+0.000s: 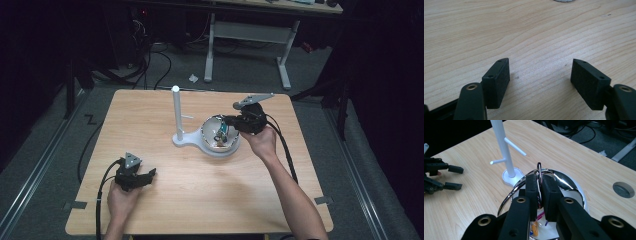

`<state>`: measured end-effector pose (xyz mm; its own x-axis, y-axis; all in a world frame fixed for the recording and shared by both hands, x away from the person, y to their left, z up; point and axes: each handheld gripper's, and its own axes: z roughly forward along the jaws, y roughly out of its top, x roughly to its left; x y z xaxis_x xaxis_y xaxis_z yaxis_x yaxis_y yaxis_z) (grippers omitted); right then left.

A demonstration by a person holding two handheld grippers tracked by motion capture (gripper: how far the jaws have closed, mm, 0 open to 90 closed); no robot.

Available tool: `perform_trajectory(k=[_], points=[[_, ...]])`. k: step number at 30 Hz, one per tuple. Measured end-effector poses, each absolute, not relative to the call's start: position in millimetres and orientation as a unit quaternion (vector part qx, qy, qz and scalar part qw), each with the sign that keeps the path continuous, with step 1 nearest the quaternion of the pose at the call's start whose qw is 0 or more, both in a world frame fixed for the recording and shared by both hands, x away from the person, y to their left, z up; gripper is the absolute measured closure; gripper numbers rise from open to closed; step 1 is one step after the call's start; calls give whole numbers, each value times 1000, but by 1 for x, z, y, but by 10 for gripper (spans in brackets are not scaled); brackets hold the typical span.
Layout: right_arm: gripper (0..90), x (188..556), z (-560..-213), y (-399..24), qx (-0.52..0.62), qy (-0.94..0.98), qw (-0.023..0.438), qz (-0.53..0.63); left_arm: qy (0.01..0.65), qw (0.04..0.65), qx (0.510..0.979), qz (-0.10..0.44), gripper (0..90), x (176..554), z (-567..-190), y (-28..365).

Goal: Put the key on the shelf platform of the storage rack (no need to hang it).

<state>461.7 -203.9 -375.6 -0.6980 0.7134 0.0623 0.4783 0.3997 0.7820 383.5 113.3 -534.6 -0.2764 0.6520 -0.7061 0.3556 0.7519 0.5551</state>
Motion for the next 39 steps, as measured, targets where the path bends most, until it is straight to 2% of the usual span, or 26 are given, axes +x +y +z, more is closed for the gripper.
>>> perform_trajectory(k=[39], points=[[841, 471, -415, -202, 380, 834, 146, 373, 785, 509, 322, 146, 319, 384, -535, 113]])
